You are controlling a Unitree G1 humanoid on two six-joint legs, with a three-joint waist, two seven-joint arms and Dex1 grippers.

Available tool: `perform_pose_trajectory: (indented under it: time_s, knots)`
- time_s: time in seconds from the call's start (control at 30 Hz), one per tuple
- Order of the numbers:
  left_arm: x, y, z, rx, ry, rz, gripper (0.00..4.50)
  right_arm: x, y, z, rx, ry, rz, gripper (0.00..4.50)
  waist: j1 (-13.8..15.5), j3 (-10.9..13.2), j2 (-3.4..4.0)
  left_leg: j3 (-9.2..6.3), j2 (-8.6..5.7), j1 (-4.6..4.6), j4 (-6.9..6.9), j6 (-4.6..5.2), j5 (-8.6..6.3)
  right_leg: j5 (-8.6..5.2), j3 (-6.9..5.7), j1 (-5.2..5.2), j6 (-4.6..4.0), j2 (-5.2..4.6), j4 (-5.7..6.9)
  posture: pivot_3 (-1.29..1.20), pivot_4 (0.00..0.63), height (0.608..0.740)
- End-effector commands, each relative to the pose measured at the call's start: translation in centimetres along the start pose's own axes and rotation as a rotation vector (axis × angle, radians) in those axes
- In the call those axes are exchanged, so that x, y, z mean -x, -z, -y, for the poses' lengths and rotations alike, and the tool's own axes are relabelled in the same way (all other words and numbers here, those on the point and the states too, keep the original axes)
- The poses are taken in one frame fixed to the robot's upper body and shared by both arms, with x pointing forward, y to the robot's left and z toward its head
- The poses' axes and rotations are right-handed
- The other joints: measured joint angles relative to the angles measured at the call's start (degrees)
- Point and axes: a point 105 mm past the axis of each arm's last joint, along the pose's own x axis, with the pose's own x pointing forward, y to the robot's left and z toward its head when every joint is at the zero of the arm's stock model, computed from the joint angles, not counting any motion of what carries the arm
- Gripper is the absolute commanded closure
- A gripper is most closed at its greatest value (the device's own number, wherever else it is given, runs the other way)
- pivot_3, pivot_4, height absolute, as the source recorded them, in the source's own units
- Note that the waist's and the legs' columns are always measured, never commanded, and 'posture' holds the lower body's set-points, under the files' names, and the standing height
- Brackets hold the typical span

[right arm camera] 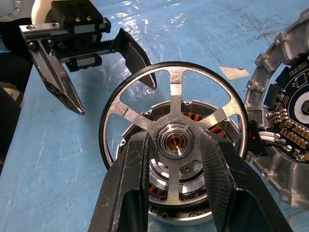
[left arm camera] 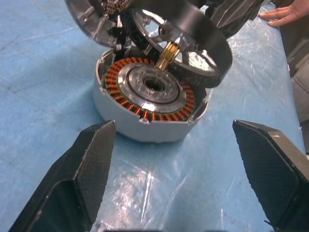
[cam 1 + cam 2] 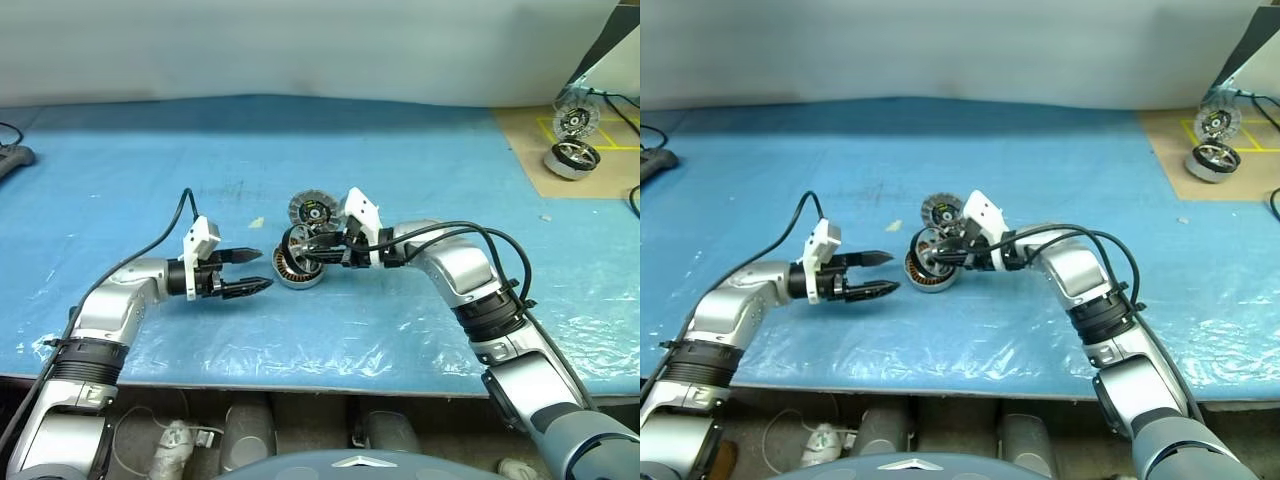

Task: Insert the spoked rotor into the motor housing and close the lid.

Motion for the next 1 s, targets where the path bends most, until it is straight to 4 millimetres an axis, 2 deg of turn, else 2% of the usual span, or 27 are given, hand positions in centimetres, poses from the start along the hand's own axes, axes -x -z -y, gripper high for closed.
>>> perform_pose_trajectory:
  time_s: [0.03, 0.5, 0.77, 1.0]
  knots:
    - [0.6, -0.1, -0.4, -0.036, 0.006, 0.013, 0.36, 0.2, -1.0, -0.4, 0.048, -0.022, 0.004, 3.3, 0.02, 0.0, 0.0, 0.0, -0.01, 0.0, 0.0, 0.0, 0.0, 0.01, 0.0, 0.0, 0.02, -0.01, 0.0, 0.0, 0.15, 0.74]
    - [1.2, 1.3, -0.8, -0.039, 0.014, 0.018, 0.36, 0.1, -0.3, 0.0, 0.083, -0.003, -0.042, 3.3, 0.07, -0.01, -0.01, 0.0, 0.0, 0.01, 0.01, 0.0, 0.0, -0.03, 0.0, 0.01, -0.06, -0.02, 0.01, 0.0, 0.15, 0.74]
    - [1.0, 1.5, -0.9, -0.039, 0.018, 0.025, 0.36, 0.0, -0.5, -0.2, 0.08, -0.016, -0.024, 0.58, 0.07, -0.01, -0.01, 0.0, 0.0, 0.0, 0.01, 0.0, 0.0, -0.03, -0.01, 0.01, -0.05, -0.02, 0.01, 0.0, 0.15, 0.74]
    - [0.4, 0.9, -0.9, -0.038, 0.016, 0.033, 0.36, 0.2, -1.9, -0.4, 0.053, -0.036, 0.048, 0.58, 0.08, -0.01, -0.01, 0.0, 0.01, 0.0, 0.0, 0.0, 0.0, -0.04, -0.01, 0.01, -0.07, -0.02, 0.01, 0.0, 0.15, 0.74]
